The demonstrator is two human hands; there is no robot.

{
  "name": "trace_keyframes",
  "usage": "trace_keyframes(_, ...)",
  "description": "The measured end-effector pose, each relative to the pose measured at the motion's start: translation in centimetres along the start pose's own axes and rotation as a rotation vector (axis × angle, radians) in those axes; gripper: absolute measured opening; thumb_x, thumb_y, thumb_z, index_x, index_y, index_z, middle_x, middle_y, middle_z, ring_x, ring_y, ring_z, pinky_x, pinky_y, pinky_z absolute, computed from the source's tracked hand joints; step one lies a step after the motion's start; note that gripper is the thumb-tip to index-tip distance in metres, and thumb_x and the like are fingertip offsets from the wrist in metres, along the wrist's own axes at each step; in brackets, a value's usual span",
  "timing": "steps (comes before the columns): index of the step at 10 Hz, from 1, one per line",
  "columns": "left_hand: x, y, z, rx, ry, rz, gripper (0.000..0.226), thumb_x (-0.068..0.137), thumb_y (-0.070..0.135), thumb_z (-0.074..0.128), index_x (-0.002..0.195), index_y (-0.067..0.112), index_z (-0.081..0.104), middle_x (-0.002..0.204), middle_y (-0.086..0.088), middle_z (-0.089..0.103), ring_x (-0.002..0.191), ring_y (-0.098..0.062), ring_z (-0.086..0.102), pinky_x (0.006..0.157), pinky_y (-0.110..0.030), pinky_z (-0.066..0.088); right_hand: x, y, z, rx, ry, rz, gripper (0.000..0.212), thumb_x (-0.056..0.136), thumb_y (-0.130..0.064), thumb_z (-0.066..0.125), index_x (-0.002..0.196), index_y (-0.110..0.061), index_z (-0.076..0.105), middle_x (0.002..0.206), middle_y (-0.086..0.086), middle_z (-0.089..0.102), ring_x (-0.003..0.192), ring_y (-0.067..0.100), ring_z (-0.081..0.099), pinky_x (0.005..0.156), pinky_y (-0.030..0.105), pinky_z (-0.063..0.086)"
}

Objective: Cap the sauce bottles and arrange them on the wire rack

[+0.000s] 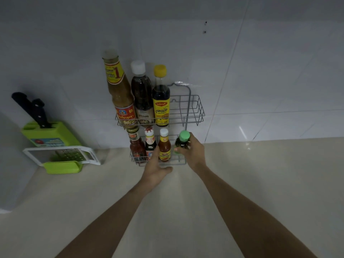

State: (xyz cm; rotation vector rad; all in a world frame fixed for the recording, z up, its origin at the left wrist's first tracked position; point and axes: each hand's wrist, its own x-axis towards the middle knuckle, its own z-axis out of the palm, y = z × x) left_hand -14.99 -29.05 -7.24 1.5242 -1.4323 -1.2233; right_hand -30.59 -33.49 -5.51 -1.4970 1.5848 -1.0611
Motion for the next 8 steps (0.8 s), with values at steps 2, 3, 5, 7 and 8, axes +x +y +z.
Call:
trace_keyframes(2, 0.8, -2.0, 0.1, 0.014, 0.004, -0.03, 0.1, 0.072, 0.007, 0.074, 0.152, 0.03, 0.019, 0.145, 0.015, 0.042, 0.135, -0.01, 0.039, 0.107, -0.027, 0.034, 2.5, 0.5, 1.0, -0.157, -0.138, 0.009, 0.057, 0.062, -0.014, 0.087, 0.112, -0.009, 0.06, 0.105, 0.008, 0.069, 0.096, 0.022, 0.063, 0.082, 0.03, 0.05)
trace_keyframes(3, 1.0, -2.5, 0.0, 0.01, -0.023, -0.036, 0.103, 0.067, 0.014, 0.073, 0.152, 0.029, 0.017, 0.146, 0.019, 0.036, 0.138, -0.011, 0.035, 0.113, -0.032, 0.031, 2.7, 1.6, 1.3, -0.198, -0.177, 0.038, 0.055, 0.063, -0.015, 0.086, 0.112, -0.01, 0.06, 0.104, 0.008, 0.07, 0.096, 0.024, 0.064, 0.08, 0.03, 0.049)
trace_keyframes(5, 1.3, -3.3, 0.0, 0.032, -0.045, -0.048, 0.105, 0.069, 0.01, 0.073, 0.154, 0.026, 0.013, 0.155, 0.015, 0.025, 0.144, -0.01, 0.027, 0.119, -0.036, 0.026, 3.4, 2.4, 1.4, -0.291, -0.305, 0.061, 0.052, 0.075, -0.016, 0.077, 0.121, -0.008, 0.055, 0.11, 0.015, 0.068, 0.105, 0.031, 0.06, 0.077, 0.027, 0.041)
trace_keyframes(7, 1.7, -3.3, -0.4, 0.047, -0.089, -0.078, 0.105, 0.07, 0.007, 0.07, 0.154, 0.026, 0.01, 0.158, 0.007, 0.026, 0.144, -0.014, 0.027, 0.112, -0.026, 0.025, 2.2, 2.6, 0.9, -0.352, -0.371, 0.035, 0.061, 0.082, -0.005, 0.066, 0.137, -0.008, 0.04, 0.132, 0.015, 0.056, 0.123, 0.031, 0.05, 0.091, 0.025, 0.036)
trace_keyframes(8, 1.1, -2.5, -0.9, 0.091, -0.084, -0.071, 0.096, 0.078, -0.002, 0.066, 0.154, 0.023, 0.014, 0.158, 0.005, 0.026, 0.144, -0.015, 0.027, 0.109, -0.022, 0.023, 0.3, 2.6, 1.1, -0.364, -0.275, -0.006, 0.071, 0.078, 0.005, 0.057, 0.143, -0.007, 0.031, 0.142, 0.016, 0.045, 0.133, 0.033, 0.04, 0.108, 0.038, 0.036)
